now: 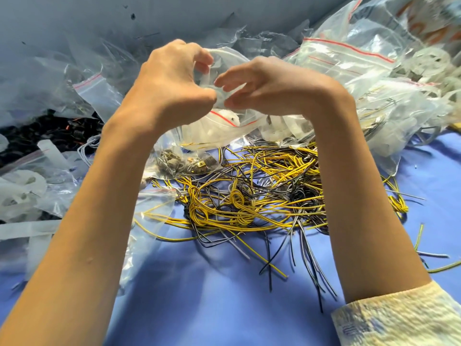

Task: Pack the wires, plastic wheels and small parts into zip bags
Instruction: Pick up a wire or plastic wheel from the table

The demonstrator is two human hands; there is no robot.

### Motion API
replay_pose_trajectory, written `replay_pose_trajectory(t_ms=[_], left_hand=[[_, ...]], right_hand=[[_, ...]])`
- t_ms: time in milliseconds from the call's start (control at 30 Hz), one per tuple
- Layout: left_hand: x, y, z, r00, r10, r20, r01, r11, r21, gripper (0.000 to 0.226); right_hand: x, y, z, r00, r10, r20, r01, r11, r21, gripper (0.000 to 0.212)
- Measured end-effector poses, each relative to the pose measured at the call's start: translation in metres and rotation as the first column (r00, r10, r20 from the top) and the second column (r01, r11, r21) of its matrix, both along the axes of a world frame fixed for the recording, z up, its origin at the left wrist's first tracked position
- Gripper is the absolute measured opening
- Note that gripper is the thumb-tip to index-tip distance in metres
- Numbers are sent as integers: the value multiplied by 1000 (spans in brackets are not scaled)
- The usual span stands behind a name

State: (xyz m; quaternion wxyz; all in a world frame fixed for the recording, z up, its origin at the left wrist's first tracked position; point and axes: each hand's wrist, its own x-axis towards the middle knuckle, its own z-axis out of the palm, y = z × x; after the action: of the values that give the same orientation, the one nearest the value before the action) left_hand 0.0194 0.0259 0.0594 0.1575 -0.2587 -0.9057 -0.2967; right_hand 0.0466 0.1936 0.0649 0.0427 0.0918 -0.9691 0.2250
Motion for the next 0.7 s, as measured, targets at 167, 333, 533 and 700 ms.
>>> replay_pose_trajectory(t_ms=[167,333,533,700], left_hand=[[-7,-2,-5,997,74,20,-74,997,-13,42],[-19,-12,-11,963,263,56,-261,965,-28,42],[-24,-20,-11,943,328,63,-326,945,-37,43],[-24,-23,-11,940,331,87,-328,943,-49,32]], right_hand=[[0,0,-2,999,42,-28,-46,984,-169,15],[3,-4,-3,992,109,-57,-121,948,-294,9],[6,0,-1,985,140,97,-114,965,-235,19],[1,3,-10,928,106,357,-80,993,-88,14]])
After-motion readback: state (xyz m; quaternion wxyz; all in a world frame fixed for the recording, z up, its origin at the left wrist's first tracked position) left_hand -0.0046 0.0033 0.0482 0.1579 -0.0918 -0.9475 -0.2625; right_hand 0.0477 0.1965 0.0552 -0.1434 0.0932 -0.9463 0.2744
